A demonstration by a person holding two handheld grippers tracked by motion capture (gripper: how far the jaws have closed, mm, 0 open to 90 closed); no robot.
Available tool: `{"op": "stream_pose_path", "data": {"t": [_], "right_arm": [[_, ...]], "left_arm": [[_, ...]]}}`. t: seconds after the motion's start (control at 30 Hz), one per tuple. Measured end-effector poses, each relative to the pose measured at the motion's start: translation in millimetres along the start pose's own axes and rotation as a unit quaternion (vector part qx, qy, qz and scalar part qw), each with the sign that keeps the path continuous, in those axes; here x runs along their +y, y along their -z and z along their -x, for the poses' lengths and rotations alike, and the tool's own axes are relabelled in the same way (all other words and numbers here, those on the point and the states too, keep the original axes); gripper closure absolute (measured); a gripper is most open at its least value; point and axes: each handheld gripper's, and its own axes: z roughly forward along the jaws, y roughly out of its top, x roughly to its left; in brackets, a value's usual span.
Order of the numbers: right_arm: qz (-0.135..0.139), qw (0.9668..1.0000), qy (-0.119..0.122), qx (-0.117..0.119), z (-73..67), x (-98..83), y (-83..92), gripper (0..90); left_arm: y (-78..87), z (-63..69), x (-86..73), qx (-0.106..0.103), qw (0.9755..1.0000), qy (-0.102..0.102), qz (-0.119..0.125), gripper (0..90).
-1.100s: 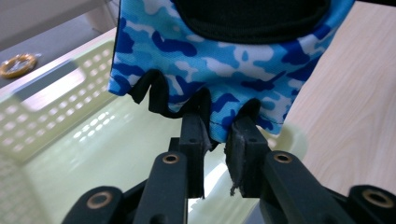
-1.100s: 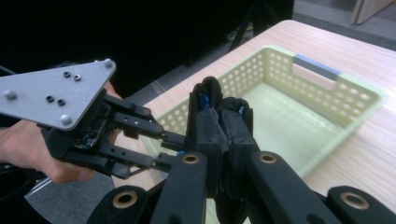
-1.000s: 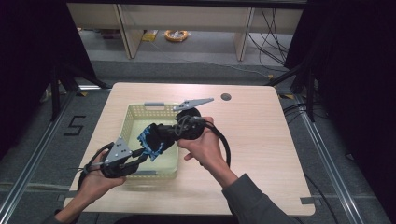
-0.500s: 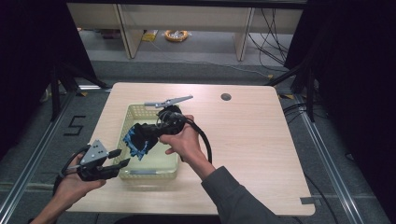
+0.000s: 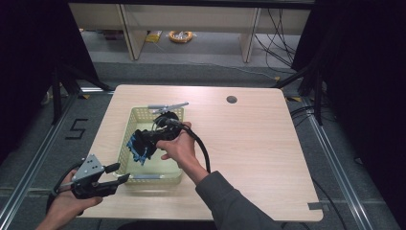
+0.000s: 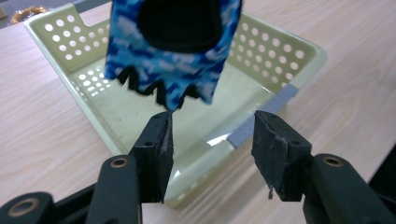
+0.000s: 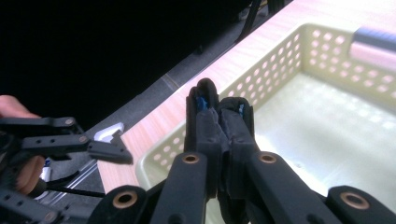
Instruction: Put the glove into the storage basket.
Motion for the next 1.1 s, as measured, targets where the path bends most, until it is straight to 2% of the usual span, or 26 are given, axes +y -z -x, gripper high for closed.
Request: {"op": "stream_pose_path", "data": {"t": [0.03,0.07,0.1,0.13,0.17,0.23,0.27,0.3,0.33,0.43,0.47,0.5,0.53,0.57,0.63,0.7,0.73,0.83,0.87,0.9,0.97,1.03,1.07,1.1], "right_arm": [[0.000,1.0000,0.000,0.000,0.0,0.0,0.0,87.6],[-0.004,1.0000,-0.008,0.004,-2.1,-5.1,-7.4,87.6],[-0.005,0.9999,-0.010,0.007,-2.2,-6.7,-9.6,87.6],[-0.005,0.9999,-0.010,0.007,-2.2,-6.7,-9.6,87.6],[-0.003,0.9998,-0.016,0.005,-2.6,-11.4,-15.3,87.6],[0.000,0.9996,-0.027,0.006,-3.3,-15.0,-18.4,87.6],[0.003,0.9995,-0.029,0.008,-2.9,-17.2,-20.0,87.6],[0.006,0.9992,-0.037,0.009,-3.2,-19.9,-21.3,87.6],[0.005,0.9991,-0.041,0.011,-2.9,-22.6,-22.4,87.6],[0.004,0.9988,-0.048,0.012,-2.1,-28.1,-24.2,87.6],[0.008,0.9983,-0.056,0.013,0.9,-34.4,-26.6,87.6],[0.008,0.9983,-0.056,0.013,0.9,-34.4,-26.6,87.6],[0.007,0.9975,-0.070,0.012,4.5,-42.2,-28.6,87.5],[0.007,0.9976,-0.067,0.016,7.4,-44.7,-29.7,87.5],[0.004,0.9972,-0.074,0.009,8.3,-47.8,-29.6,87.5],[0.002,0.9970,-0.078,-0.001,15.2,-54.3,-27.7,87.5],[0.001,0.9970,-0.077,-0.005,16.5,-55.8,-26.6,87.5],[-0.008,0.9971,-0.074,-0.014,18.2,-58.1,-24.0,87.4],[-0.017,0.9972,-0.065,-0.031,21.3,-61.0,-22.2,87.4],[-0.017,0.9972,-0.065,-0.031,21.3,-61.0,-22.2,87.4],[-0.031,0.9962,-0.066,-0.046,25.0,-64.3,-21.7,87.3],[-0.035,0.9956,-0.070,-0.051,25.1,-65.6,-22.0,87.2],[-0.040,0.9950,-0.065,-0.064,25.9,-66.7,-22.0,87.1],[-0.040,0.9952,-0.058,-0.067,26.5,-68.2,-22.5,87.0]], "left_arm": [[0.0,0.0,0.0,0.000,1.0000,0.000,0.000,47.7],[2.2,3.9,-3.0,-0.006,1.0000,0.004,0.003,47.5],[3.7,4.2,-4.1,-0.003,1.0000,-0.008,0.003,47.3],[3.7,4.2,-4.1,-0.003,1.0000,-0.008,0.003,47.0],[5.5,9.5,-7.2,-0.004,0.9999,0.014,-0.004,46.6],[7.0,15.9,-12.1,-0.008,0.9996,0.025,-0.010,46.2],[5.9,17.2,-14.1,-0.011,0.9996,0.026,-0.004,46.0],[6.8,17.6,-15.2,-0.010,0.9997,0.021,-0.010,46.0],[5.9,19.7,-16.2,-0.015,0.9995,0.028,-0.005,46.0],[5.1,22.1,-17.9,-0.014,0.9994,0.031,-0.005,46.1],[3.0,26.2,-19.1,-0.022,0.9991,0.037,0.001,46.2],[3.0,26.2,-19.1,-0.022,0.9991,0.037,0.001,46.3],[1.7,30.6,-20.2,-0.028,0.9992,0.028,-0.001,46.3],[1.7,30.6,-20.2,-0.028,0.9992,0.028,-0.001,46.3],[-0.4,36.8,-21.5,-0.033,0.9992,0.024,-0.001,46.3],[-5.0,46.6,-24.5,-0.041,0.9989,0.021,-0.010,45.1],[-7.3,47.8,-25.5,-0.047,0.9987,0.012,-0.016,44.2],[-13.0,51.9,-28.7,-0.050,0.9985,0.015,-0.019,42.3],[-17.3,54.2,-31.9,-0.056,0.9978,0.019,-0.029,42.1],[-17.3,54.2,-31.9,-0.056,0.9978,0.019,-0.029,41.9],[-21.5,57.0,-35.6,-0.058,0.9975,0.020,-0.036,41.8],[-22.7,57.6,-36.7,-0.055,0.9979,0.015,-0.031,41.8],[-22.5,57.9,-37.6,-0.057,0.9976,0.012,-0.037,41.8],[-23.3,59.7,-38.2,-0.061,0.9972,0.025,-0.035,41.8]]}}
